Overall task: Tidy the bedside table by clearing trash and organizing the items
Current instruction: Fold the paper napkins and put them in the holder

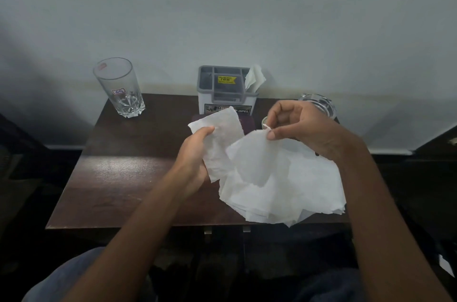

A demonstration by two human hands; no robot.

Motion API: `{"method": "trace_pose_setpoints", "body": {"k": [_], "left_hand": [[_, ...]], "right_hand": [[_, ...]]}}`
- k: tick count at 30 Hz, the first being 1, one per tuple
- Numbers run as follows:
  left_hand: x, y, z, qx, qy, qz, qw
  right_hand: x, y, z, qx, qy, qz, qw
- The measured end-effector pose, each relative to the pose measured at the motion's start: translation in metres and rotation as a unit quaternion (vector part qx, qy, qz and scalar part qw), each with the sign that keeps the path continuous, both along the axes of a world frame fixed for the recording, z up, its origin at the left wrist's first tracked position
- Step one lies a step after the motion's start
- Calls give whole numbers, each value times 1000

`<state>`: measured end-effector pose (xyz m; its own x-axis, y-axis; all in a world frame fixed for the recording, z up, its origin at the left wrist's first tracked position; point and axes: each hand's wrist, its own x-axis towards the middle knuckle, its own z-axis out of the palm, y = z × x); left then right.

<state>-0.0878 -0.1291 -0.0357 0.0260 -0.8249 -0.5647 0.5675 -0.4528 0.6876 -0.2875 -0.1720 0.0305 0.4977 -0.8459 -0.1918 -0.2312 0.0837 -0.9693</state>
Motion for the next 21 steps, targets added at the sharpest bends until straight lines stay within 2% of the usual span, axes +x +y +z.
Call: {"method": "trace_pose_setpoints", "body": {"k": [4, 7, 12, 16, 18, 21], "left_hand": [[-7, 3, 6, 0, 103, -40, 994], [-9, 3, 11, -10, 131, -15, 991], [-8, 2, 14, -37, 161, -35, 986], [-9, 7, 16, -23, 160, -49, 986], [-11, 8, 14, -16, 119, -61, 991], [-10, 8, 12, -6, 35, -21, 999]], "right_hand": [[26, 0, -3, -5, -70, -60, 996], [47, 3, -10, -21, -33, -135, 990], [58, 5, -22, -49, 7, -200, 979], [64, 5, -25, -71, 34, -202, 976], [64, 5, -26, -72, 47, -197, 977], [54, -2, -25, -51, 24, -201, 978]]}}
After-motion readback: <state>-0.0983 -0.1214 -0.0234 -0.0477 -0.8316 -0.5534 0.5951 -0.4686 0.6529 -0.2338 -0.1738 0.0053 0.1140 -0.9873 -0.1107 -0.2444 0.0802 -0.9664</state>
